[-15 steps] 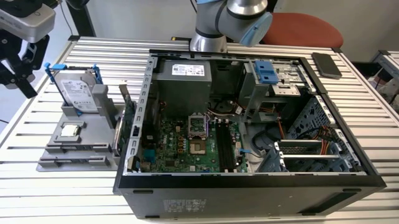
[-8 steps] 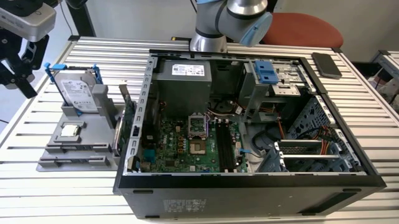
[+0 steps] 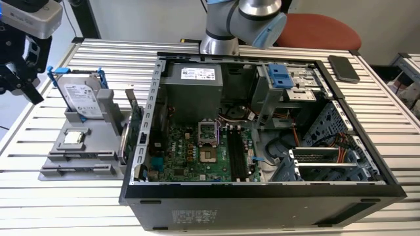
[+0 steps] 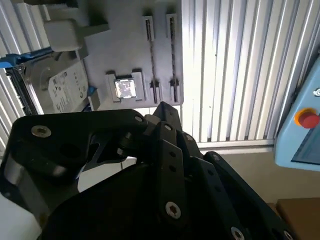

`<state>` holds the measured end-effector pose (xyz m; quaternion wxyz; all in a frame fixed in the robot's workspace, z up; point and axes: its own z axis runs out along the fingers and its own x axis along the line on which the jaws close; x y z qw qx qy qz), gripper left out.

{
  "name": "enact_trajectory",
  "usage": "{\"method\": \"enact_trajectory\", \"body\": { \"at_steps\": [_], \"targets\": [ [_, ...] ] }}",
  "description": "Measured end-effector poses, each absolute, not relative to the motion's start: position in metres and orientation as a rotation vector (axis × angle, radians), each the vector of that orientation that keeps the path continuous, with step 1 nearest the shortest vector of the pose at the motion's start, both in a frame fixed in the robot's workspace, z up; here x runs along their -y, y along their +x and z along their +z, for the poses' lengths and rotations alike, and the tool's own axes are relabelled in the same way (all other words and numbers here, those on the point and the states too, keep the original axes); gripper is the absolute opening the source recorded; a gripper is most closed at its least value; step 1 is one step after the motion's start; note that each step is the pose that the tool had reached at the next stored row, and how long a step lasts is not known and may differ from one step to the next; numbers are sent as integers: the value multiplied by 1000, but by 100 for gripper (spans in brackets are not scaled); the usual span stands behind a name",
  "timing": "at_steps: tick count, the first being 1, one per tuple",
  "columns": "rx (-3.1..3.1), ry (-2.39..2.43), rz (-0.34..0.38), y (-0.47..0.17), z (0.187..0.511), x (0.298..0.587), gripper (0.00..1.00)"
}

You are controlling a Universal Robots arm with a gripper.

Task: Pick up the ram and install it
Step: 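Pick up the ram and move it above insertion slot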

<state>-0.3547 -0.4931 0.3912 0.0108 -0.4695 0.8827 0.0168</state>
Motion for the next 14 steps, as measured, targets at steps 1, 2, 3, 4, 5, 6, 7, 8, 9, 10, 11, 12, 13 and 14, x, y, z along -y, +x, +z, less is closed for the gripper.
{"method": "enact_trajectory", "body": {
  "at_steps": [1,2,3,4,5,6,7,8,9,10,11,12,13,14],
  "targets": [
    [-2742,-1489,53,-355,391,493,0],
    [-2728,-1515,53,-355,390,493,0],
    [-2714,-1540,54,-355,390,493,0],
    [-2701,-1563,54,-355,389,493,0],
    [-2687,-1588,54,-355,389,493,0],
    [-2672,-1614,54,-355,389,493,0],
    [-2658,-1638,55,-355,388,493,0],
    [-2643,-1662,55,-355,388,493,0],
    [-2627,-1688,55,-355,387,493,0],
    [-2612,-1712,55,-355,387,493,0],
    [-2598,-1734,56,-355,387,493,0],
    [-2582,-1758,56,-355,386,493,0],
    [-2566,-1781,56,-355,386,493,0],
    [-2550,-1805,57,-355,386,493,0]
  ]
}}
